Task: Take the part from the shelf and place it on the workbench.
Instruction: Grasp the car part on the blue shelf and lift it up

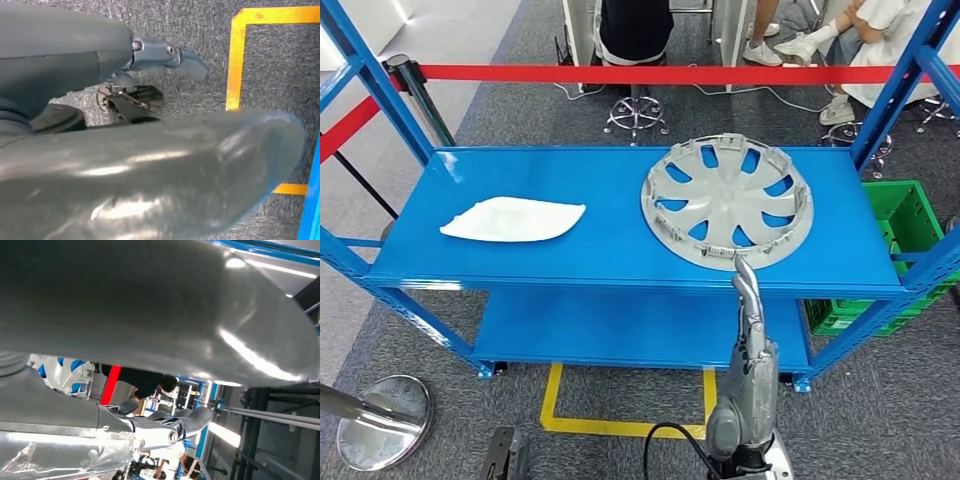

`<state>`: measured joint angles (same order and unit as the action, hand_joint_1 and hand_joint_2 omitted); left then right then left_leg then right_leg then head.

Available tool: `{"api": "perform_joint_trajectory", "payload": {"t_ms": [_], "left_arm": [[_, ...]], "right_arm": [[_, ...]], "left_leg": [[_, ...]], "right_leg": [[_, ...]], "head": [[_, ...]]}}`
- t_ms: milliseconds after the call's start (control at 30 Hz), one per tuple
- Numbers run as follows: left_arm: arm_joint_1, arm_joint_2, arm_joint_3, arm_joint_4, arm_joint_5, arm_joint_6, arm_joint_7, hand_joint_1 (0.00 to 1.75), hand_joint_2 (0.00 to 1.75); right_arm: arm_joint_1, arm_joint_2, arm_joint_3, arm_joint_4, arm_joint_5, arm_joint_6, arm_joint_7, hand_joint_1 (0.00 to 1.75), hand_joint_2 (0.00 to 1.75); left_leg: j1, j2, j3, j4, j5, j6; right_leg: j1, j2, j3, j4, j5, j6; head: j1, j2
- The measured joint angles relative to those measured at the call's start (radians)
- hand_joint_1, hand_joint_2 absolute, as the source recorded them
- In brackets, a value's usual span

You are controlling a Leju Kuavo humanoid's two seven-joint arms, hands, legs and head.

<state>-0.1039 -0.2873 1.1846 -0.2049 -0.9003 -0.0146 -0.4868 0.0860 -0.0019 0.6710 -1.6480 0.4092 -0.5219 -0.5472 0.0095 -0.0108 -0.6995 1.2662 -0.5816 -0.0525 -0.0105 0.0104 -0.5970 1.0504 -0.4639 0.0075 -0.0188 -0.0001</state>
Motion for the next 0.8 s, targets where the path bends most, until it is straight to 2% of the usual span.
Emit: {"api": "perform_joint_trajectory", "payload": {"t_ms": [33, 67, 133, 167, 200, 233, 300, 367, 400, 467, 500, 533, 567, 633, 667, 700, 733, 800], "left_arm": [[0.000, 0.000, 0.000, 0.000, -0.002, 0.000, 0.000, 0.00, 0.00], [0.000, 0.000, -0.001, 0.000, -0.004, 0.000, 0.000, 0.00, 0.00], [-0.001, 0.001, -0.003, 0.000, -0.008, 0.000, -0.001, 0.00, 0.00], [-0.002, 0.000, -0.004, 0.000, -0.009, 0.000, -0.002, 0.00, 0.00], [-0.003, 0.000, -0.004, 0.000, -0.010, -0.001, -0.003, 0.00, 0.00], [-0.004, 0.000, -0.005, 0.000, -0.011, -0.003, -0.004, 0.00, 0.00], [-0.004, -0.002, -0.006, 0.000, -0.017, -0.009, -0.005, 0.00, 0.00], [-0.004, -0.005, -0.009, 0.000, -0.027, -0.016, -0.006, 0.00, 0.00], [-0.004, -0.007, -0.011, 0.000, -0.033, -0.019, -0.006, 0.00, 0.00], [-0.005, -0.010, -0.018, 0.000, -0.045, -0.023, -0.006, 0.00, 0.00], [-0.005, -0.011, -0.022, 0.000, -0.050, -0.025, -0.005, 0.00, 0.00], [-0.004, -0.012, -0.026, 0.000, -0.056, -0.027, -0.003, 0.00, 0.00], [-0.004, -0.014, -0.030, 0.000, -0.062, -0.031, 0.000, 0.00, 0.00], [-0.004, -0.019, -0.040, 0.000, -0.076, -0.037, 0.007, 0.00, 0.00], [-0.004, -0.022, -0.046, 0.000, -0.084, -0.041, 0.011, 0.00, 0.00], [-0.004, -0.025, -0.052, 0.000, -0.093, -0.044, 0.016, 0.00, 0.00], [-0.005, -0.026, -0.058, 0.000, -0.100, -0.047, 0.020, 0.00, 0.00], [-0.006, -0.027, -0.069, 0.000, -0.108, -0.052, 0.023, 0.00, 0.00]], "right_arm": [[0.000, 0.000, 0.000, 0.000, -0.001, 0.003, 0.001, 0.00, 0.00], [0.000, 0.000, 0.000, 0.001, -0.003, 0.007, 0.003, 0.00, 0.00], [-0.001, 0.000, 0.000, 0.001, -0.009, 0.019, 0.008, 0.00, 0.00], [-0.001, 0.000, 0.000, 0.002, -0.011, 0.026, 0.012, 0.00, 0.00], [-0.003, 0.000, 0.000, 0.003, -0.011, 0.034, 0.017, 0.00, 0.44], [-0.005, 0.000, 0.000, 0.004, -0.004, 0.043, 0.025, 0.00, 0.87], [-0.017, 0.000, 0.000, 0.007, 0.036, 0.070, 0.046, 0.00, 1.75], [-0.044, 0.000, 0.000, 0.019, 0.086, 0.112, 0.070, 0.00, 1.75], [-0.064, 0.000, 0.001, 0.031, 0.101, 0.136, 0.080, 0.00, 1.75], [-0.109, 0.001, 0.002, 0.067, 0.114, 0.179, 0.096, 0.00, 1.75], [-0.131, 0.001, 0.002, 0.087, 0.115, 0.197, 0.100, 0.00, 1.75], [-0.153, 0.001, 0.002, 0.108, 0.118, 0.213, 0.103, 0.00, 1.75], [-0.177, 0.002, 0.003, 0.128, 0.123, 0.226, 0.105, 0.00, 1.75], [-0.231, 0.007, 0.006, 0.172, 0.133, 0.239, 0.100, 0.00, 1.75], [-0.259, 0.010, 0.007, 0.194, 0.137, 0.242, 0.090, 0.00, 1.75], [-0.286, 0.014, 0.009, 0.217, 0.141, 0.242, 0.076, 0.00, 1.75], [-0.310, 0.016, 0.011, 0.240, 0.145, 0.241, 0.061, 0.00, 1.75], [-0.346, 0.021, 0.013, 0.281, 0.151, 0.238, 0.043, 0.00, 1.75]], "left_leg": [[0.000, 0.000, -0.014, 0.017, 0.008, 0.001], [0.000, 0.000, -0.009, -0.003, 0.035, 0.002], [0.000, 0.001, 0.043, -0.123, 0.111, 0.007], [-0.001, 0.001, 0.071, -0.184, 0.133, 0.010], [-0.001, 0.001, 0.089, -0.226, 0.145, 0.014], [-0.002, 0.001, 0.096, -0.244, 0.144, 0.019], [-0.001, 0.000, 0.098, -0.251, 0.144, 0.031], [0.002, 0.000, 0.103, -0.256, 0.146, 0.043], [0.004, 0.001, 0.105, -0.257, 0.146, 0.047], [0.003, 0.002, 0.106, -0.257, 0.145, 0.052], [0.003, 0.002, 0.106, -0.257, 0.145, 0.053], [0.002, 0.002, 0.107, -0.257, 0.144, 0.053], [0.002, 0.001, 0.109, -0.257, 0.144, 0.053], [0.002, -0.001, 0.115, -0.257, 0.142, 0.050], [0.000, -0.002, 0.116, -0.256, 0.140, 0.046], [-0.001, -0.003, 0.115, -0.255, 0.141, 0.040], [-0.002, -0.003, 0.114, -0.256, 0.142, 0.035], [-0.001, -0.003, 0.112, -0.260, 0.146, 0.023]], "right_leg": [[0.000, 0.001, 0.001, 0.000, -0.001, -0.001], [0.000, 0.001, 0.004, 0.000, -0.003, 0.000], [0.000, 0.003, 0.010, 0.000, -0.007, 0.005], [0.002, 0.004, 0.012, 0.002, -0.010, 0.009], [0.005, 0.004, 0.013, 0.001, -0.012, 0.015], [0.007, 0.004, 0.012, 0.000, -0.012, 0.020], [0.007, 0.004, 0.013, -0.006, -0.011, 0.032], [0.006, 0.001, 0.001, 0.022, -0.031, 0.043], [0.005, 0.000, -0.019, 0.066, -0.054, 0.048], [0.004, -0.002, -0.083, 0.196, -0.110, 0.053], [0.004, -0.003, -0.110, 0.247, -0.125, 0.054], [0.004, -0.003, -0.124, 0.267, -0.121, 0.054], [0.004, -0.003, -0.117, 0.247, -0.097, 0.053], [0.004, -0.003, -0.060, 0.120, -0.025, 0.048], [0.004, -0.002, -0.029, 0.057, -0.001, 0.044], [0.005, -0.001, -0.009, 0.015, 0.011, 0.040], [0.007, 0.001, -0.002, -0.003, 0.012, 0.035], [0.009, 0.002, -0.002, -0.009, 0.016, 0.022]], "head": [[0.000, 0.000], [0.000, 0.000], [0.000, 0.000], [0.000, 0.000], [0.001, 0.000], [0.001, 0.000], [0.003, 0.000], [0.009, 0.000], [0.012, 0.000], [0.017, 0.000], [0.017, 0.000], [0.018, 0.000], [0.018, 0.000], [0.018, 0.000], [0.018, 0.000], [0.017, 0.000], [0.016, 0.000], [0.016, 0.000]]}}
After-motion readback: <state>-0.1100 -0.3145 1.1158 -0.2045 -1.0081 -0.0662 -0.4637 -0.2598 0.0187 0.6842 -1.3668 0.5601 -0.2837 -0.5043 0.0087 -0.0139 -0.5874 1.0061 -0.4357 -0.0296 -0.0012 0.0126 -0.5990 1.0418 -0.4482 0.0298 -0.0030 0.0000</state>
